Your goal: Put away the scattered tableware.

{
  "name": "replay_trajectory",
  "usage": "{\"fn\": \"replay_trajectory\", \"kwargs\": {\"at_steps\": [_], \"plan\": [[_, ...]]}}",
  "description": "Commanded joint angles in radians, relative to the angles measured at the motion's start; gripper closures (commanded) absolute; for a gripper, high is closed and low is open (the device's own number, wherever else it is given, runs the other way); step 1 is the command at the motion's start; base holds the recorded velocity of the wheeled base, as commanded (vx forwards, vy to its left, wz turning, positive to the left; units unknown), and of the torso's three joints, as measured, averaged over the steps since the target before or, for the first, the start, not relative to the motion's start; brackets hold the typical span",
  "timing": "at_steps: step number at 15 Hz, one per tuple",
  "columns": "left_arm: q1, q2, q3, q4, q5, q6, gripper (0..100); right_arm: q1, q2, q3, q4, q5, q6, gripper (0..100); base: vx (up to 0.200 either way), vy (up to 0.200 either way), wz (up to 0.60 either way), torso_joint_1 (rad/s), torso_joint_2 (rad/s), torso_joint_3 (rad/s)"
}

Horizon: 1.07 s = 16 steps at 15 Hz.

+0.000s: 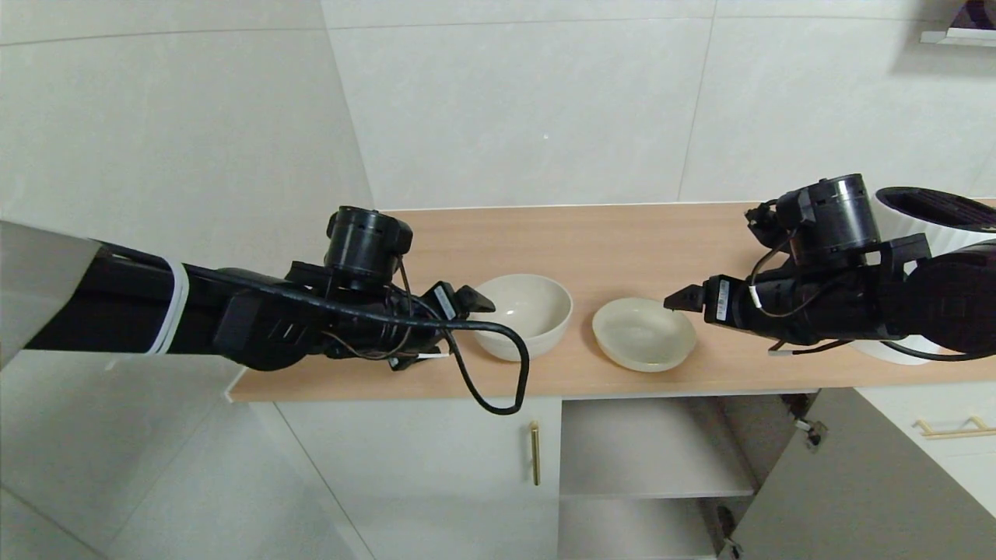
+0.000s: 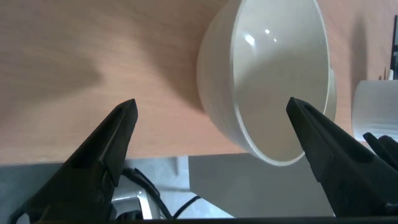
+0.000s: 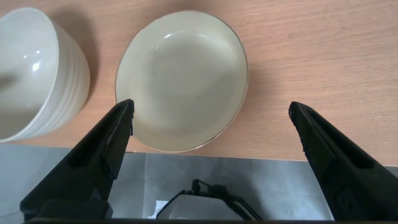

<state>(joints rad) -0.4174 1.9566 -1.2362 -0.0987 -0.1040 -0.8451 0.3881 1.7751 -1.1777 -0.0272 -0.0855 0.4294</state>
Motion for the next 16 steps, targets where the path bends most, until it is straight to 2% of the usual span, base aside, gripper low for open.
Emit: {"fn": "replay_trajectory", "kwargs": {"at_steps": [1,5,6,16], "plan": [[-0.001,0.005,0.0,-0.004,0.0,0.0,0,0.002,-0.008,0.001,0.0,0.0,0.0,0,0.0,0.0,0.0,0.0,0.0,0.0],[-0.001,0.005,0.0,-0.004,0.001,0.001,0,0.005,-0.008,0.001,0.0,0.0,0.0,0,0.0,0.0,0.0,0.0,0.0,0.0],[-0.001,0.007,0.003,-0.004,0.001,0.003,100,0.005,-0.008,0.001,0.001,0.0,0.0,0,0.0,0.0,0.0,0.0,0.0,0.0],[-0.004,-0.038,0.017,-0.001,-0.005,0.003,100,0.008,0.004,0.001,0.001,-0.025,-0.008,0,0.0,0.0,0.0,0.0,0.0,0.0]]}}
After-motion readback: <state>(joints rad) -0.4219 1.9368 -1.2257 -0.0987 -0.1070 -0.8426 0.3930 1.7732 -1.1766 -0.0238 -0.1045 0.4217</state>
